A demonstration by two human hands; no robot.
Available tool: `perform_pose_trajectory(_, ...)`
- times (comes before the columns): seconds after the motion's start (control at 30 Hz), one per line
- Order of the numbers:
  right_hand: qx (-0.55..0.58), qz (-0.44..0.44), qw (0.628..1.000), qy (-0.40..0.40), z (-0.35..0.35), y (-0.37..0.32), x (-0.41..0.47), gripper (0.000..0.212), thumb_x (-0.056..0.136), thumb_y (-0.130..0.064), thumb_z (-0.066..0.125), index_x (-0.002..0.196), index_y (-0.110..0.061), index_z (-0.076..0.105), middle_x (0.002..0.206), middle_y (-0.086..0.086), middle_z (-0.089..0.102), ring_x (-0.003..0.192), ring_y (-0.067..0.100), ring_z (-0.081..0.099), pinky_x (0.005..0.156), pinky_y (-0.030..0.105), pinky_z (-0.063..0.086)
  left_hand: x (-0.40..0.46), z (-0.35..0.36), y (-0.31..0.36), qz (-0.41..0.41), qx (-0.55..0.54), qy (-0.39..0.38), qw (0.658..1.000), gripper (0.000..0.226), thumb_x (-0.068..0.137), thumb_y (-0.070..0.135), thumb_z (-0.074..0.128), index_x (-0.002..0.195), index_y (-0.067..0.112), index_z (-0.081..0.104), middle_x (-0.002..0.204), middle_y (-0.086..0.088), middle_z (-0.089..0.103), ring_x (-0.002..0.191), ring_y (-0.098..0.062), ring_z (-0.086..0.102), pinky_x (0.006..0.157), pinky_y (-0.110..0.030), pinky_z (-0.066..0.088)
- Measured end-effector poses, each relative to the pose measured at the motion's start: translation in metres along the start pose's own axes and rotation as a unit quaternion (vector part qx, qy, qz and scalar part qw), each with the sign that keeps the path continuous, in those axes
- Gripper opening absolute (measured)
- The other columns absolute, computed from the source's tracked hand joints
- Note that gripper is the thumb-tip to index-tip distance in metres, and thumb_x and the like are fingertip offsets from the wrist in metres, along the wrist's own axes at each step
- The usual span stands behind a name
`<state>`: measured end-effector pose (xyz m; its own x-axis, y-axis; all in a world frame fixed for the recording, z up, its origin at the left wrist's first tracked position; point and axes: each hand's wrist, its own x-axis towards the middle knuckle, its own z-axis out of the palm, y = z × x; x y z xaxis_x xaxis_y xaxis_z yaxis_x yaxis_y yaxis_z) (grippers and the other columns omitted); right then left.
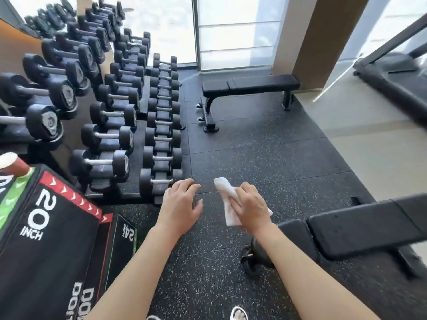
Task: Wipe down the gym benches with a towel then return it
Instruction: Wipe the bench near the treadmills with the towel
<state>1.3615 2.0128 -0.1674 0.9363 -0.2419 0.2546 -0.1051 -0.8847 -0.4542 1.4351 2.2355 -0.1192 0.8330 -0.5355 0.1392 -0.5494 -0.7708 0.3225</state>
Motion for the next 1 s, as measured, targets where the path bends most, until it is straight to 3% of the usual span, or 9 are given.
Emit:
perform_pose_trajectory(0.37,-0.041,0.115,0.990,0.073,-0.059,0.103,-0.056,0.022,0.098,-0.031,0.066,0.099,-0.009,0.069,0.093,0.004,0.058,0.085,0.025,0.055,0.069,0.042,0.054,0.044,0.046,0.115,0.109,0.002,-0.064,0.992,0.056,0.099,0.046,0.056,0.150,0.024,0.049,0.162,-0.002,0.040,0.151,-0.025,0.031,0.121,-0.048,0.028)
perform_pose_trajectory(0.47,-0.061,0.162,0.980,0.096,-0.072,0.107,-0.076,0.019,0.097,-0.030,0.067,0.098,-0.011,0.068,0.095,0.004,0.059,0.086,0.025,0.056,0.067,0.042,0.055,0.054,0.052,0.131,0.147,-0.008,-0.081,0.986,0.057,0.099,0.048,0.056,0.150,0.025,0.049,0.162,-0.002,0.039,0.151,-0.025,0.030,0.121,-0.049,0.028)
perform_pose_trajectory(0.63,-0.098,0.198,0.971,0.086,-0.095,0.108,-0.103,0.034,0.098,-0.040,0.050,0.104,-0.012,0.068,0.098,0.005,0.058,0.090,0.027,0.056,0.073,0.041,0.053,0.067,0.066,0.151,0.198,-0.040,-0.098,0.974,0.057,0.097,0.048,0.057,0.148,0.024,0.050,0.160,-0.002,0.042,0.150,-0.026,0.032,0.120,-0.053,0.030)
perform_pose_trajectory(0.77,-0.115,0.238,0.961,0.080,-0.110,0.109,-0.122,0.024,0.098,-0.031,0.062,0.110,-0.011,0.068,0.101,0.005,0.057,0.093,0.026,0.053,0.074,0.041,0.052,0.065,0.081,0.169,0.225,-0.068,-0.118,0.965,0.056,0.097,0.048,0.057,0.148,0.024,0.051,0.160,-0.002,0.042,0.150,-0.026,0.032,0.120,-0.051,0.029)
perform_pose_trajectory(1.0,-0.140,0.254,0.953,0.089,-0.130,0.116,-0.138,0.028,0.099,-0.032,0.061,0.115,-0.011,0.069,0.101,0.004,0.058,0.092,0.024,0.054,0.072,0.040,0.053,0.058,0.088,0.197,0.256,-0.086,-0.119,0.955,0.054,0.098,0.049,0.055,0.146,0.025,0.052,0.158,0.000,0.043,0.149,-0.023,0.031,0.120,-0.049,0.029)
